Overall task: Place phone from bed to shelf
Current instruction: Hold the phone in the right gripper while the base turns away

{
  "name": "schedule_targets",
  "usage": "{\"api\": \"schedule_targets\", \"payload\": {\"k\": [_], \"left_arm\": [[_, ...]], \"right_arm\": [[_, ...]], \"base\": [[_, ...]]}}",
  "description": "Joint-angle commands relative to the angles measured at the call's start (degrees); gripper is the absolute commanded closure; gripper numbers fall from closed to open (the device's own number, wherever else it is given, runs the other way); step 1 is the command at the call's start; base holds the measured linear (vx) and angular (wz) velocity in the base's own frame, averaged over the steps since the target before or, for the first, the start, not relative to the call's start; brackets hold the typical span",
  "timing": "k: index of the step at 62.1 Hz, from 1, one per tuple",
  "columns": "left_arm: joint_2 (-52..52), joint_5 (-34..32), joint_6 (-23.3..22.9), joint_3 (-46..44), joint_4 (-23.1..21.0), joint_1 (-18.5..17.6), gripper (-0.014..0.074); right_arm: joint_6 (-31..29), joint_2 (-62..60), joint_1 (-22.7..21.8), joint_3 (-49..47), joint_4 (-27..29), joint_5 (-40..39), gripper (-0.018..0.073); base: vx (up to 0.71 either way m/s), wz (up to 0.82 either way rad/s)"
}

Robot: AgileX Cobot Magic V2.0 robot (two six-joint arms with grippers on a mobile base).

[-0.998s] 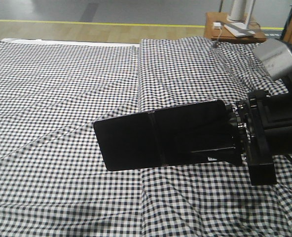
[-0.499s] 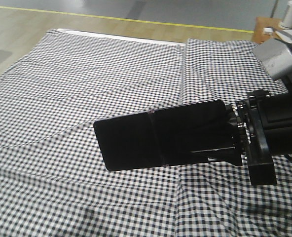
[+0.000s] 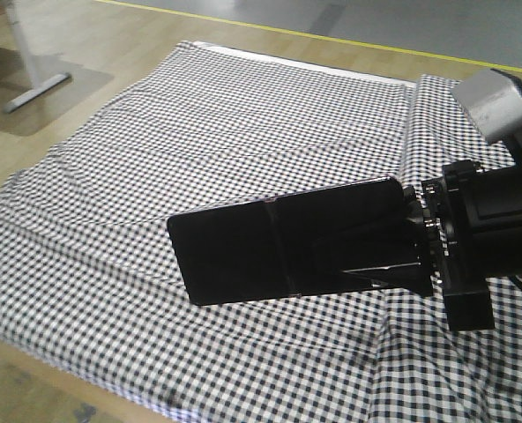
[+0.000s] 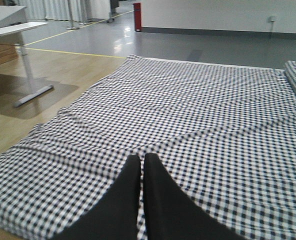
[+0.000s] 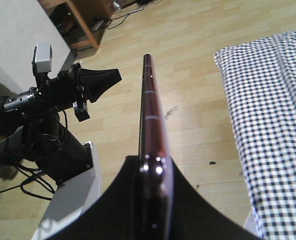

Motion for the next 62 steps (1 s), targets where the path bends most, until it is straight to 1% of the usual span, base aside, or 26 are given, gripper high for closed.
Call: {"api": "schedule_targets", "payload": {"k": [1, 62], "left_arm": [[-0.34, -4.21, -0.22, 0.14, -0.52, -0.23, 0.0596], [-0.34, -4.21, -0.22, 0.14, -0.52, -0.23, 0.0596]], "right_arm": [[-0.05, -1.37, -0.20, -1.50, 5.36, 4.13, 0.0564], [-0.05, -1.37, -0.20, -1.50, 5.36, 4.13, 0.0564]], "base": [[-0.09, 0.35], [-0.11, 0.41]]}}
